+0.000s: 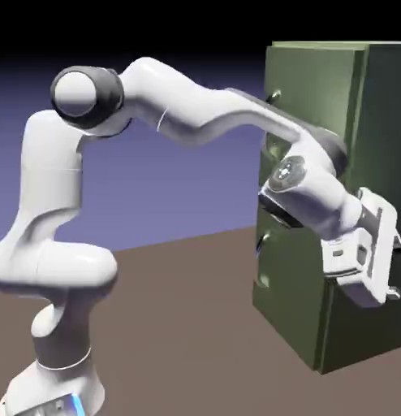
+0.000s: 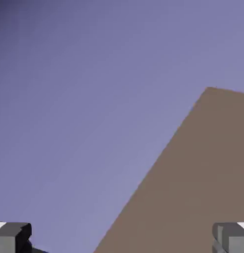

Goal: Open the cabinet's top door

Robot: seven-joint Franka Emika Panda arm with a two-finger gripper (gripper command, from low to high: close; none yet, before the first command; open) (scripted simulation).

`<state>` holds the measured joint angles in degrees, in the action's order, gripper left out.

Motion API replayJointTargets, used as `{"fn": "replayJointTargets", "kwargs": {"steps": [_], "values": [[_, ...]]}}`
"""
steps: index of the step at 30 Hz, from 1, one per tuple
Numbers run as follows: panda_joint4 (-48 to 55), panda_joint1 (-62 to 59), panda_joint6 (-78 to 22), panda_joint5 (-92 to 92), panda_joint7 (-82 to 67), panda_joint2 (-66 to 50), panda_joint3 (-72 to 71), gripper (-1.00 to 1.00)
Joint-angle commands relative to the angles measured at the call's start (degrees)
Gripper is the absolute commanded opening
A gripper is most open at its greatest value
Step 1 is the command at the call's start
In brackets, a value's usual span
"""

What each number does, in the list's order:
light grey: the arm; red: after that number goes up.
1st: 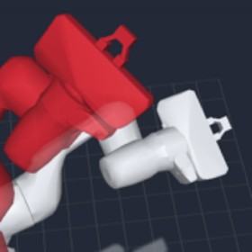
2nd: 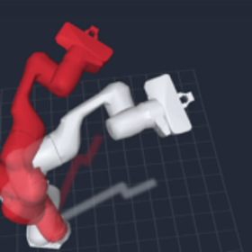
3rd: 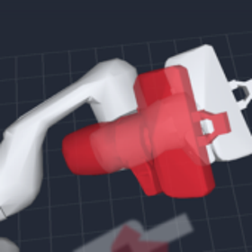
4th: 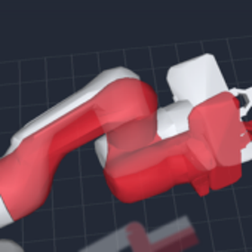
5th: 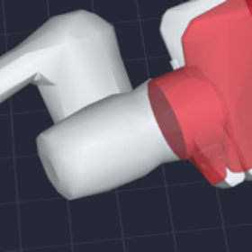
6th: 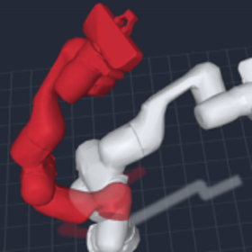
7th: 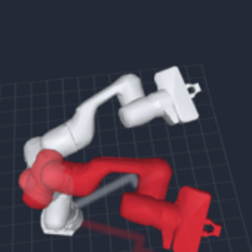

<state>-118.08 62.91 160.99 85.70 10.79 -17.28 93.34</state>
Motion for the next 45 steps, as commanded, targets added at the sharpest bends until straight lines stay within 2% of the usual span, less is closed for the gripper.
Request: {"fn": "replayJointTargets", "kwargs": {"steps": [1, 5, 14, 30, 45], "values": [[2.1, 0.8, 0.5, 1.2, -0.6, 0.4, 1.6, 0.00], [10.4, 3.9, 2.3, 5.9, -3.1, 1.8, 8.3, 0.00], [25.7, 22.3, 12.6, 5.9, -10.7, -2.5, 16.3, 0.00], [12.3, 54.2, 10.0, -2.7, -10.9, -33.9, 24.9, 0.00], [-16.5, 58.9, -6.1, 22.2, -17.7, -65.1, 25.2, 0.00]]}}
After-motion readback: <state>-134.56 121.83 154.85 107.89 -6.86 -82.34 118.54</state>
